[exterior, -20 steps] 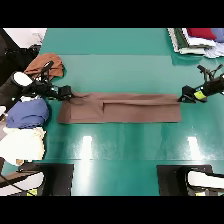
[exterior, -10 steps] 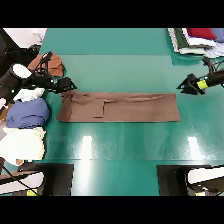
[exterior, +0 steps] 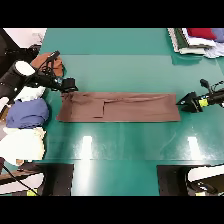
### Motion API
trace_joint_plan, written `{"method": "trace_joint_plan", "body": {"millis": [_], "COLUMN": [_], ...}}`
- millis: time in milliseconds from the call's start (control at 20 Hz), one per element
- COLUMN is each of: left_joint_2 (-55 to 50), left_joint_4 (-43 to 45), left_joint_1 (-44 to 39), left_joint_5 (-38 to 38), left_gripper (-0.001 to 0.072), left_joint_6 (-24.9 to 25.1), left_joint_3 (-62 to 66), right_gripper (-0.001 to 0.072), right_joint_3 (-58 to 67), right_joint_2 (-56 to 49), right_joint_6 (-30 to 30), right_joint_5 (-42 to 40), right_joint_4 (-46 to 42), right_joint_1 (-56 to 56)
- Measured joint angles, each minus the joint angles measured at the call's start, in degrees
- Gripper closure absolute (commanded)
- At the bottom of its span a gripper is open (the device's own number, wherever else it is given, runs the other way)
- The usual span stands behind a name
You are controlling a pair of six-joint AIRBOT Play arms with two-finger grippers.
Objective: Fold the shirts.
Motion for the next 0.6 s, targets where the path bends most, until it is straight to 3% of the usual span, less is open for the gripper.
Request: {"method": "trace_joint_plan", "body": {"millis": [100, 200, 300, 600], "left_joint_2": [-0.31, -0.98, -2.1, -8.04], "left_joint_4": [0.0, 0.0, -0.17, -3.37], "left_joint_1": [-1.75, -3.32, -5.22, -12.68], "left_joint_5": [1.18, 1.64, 1.81, 4.22], "left_gripper": [0.0682, 0.0682, 0.0682, 0.0682], "left_joint_6": [-0.22, -0.7, -1.27, -1.88], "left_joint_3": [0.0, 0.02, 0.04, 1.11], "right_gripper": [0.0291, 0.065, 0.0696, 0.0697], "right_joint_3": [-0.83, -1.29, -1.53, -1.6], "right_joint_2": [-0.92, -1.51, -1.75, 4.24], "right_joint_6": [-1.2, -2.6, -4.02, -4.31], "right_joint_5": [-1.03, -2.1, -2.32, 0.46], "right_joint_4": [1.18, 1.73, 1.36, 2.03], "right_joint_1": [1.57, 3.43, 4.79, 6.34]}}
